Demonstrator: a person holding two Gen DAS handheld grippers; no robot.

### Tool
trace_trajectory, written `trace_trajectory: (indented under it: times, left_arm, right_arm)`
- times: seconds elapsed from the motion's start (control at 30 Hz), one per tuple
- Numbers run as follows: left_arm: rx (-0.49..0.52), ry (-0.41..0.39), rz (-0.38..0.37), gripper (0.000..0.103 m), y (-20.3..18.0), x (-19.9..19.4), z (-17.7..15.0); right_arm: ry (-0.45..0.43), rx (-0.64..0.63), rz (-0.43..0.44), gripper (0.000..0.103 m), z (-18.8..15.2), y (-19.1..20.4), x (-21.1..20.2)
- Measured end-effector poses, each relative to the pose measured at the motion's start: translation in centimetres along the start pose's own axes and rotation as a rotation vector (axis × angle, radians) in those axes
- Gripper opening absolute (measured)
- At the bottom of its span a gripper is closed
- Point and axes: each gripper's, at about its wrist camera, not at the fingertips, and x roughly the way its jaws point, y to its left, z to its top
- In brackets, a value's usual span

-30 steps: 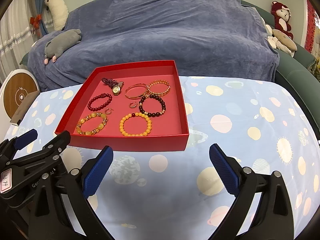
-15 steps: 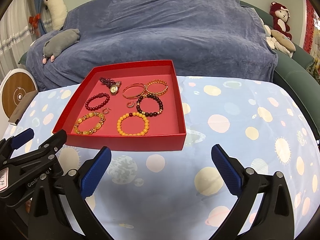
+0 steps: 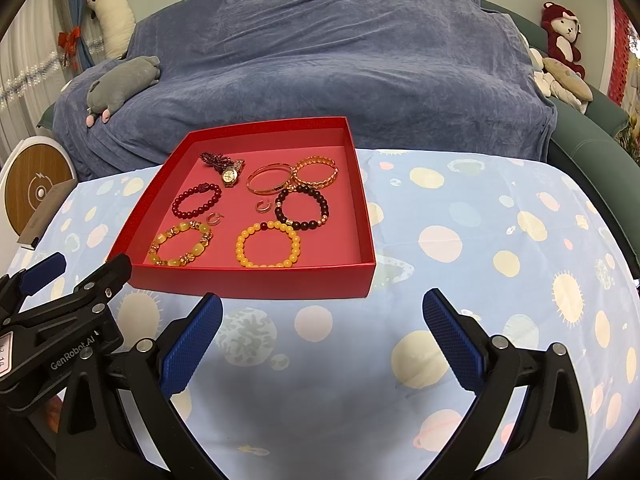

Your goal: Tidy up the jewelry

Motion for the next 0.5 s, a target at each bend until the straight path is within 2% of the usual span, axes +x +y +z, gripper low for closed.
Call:
trace_trajectory:
  times: [0.5]
  left_arm:
    - [-0.018, -0.011, 0.004, 0.086, 0.25, -0.2, -0.2]
  right_arm:
    - [0.002, -0.003, 0.003, 0.096, -0.25, 0.37, 0.0]
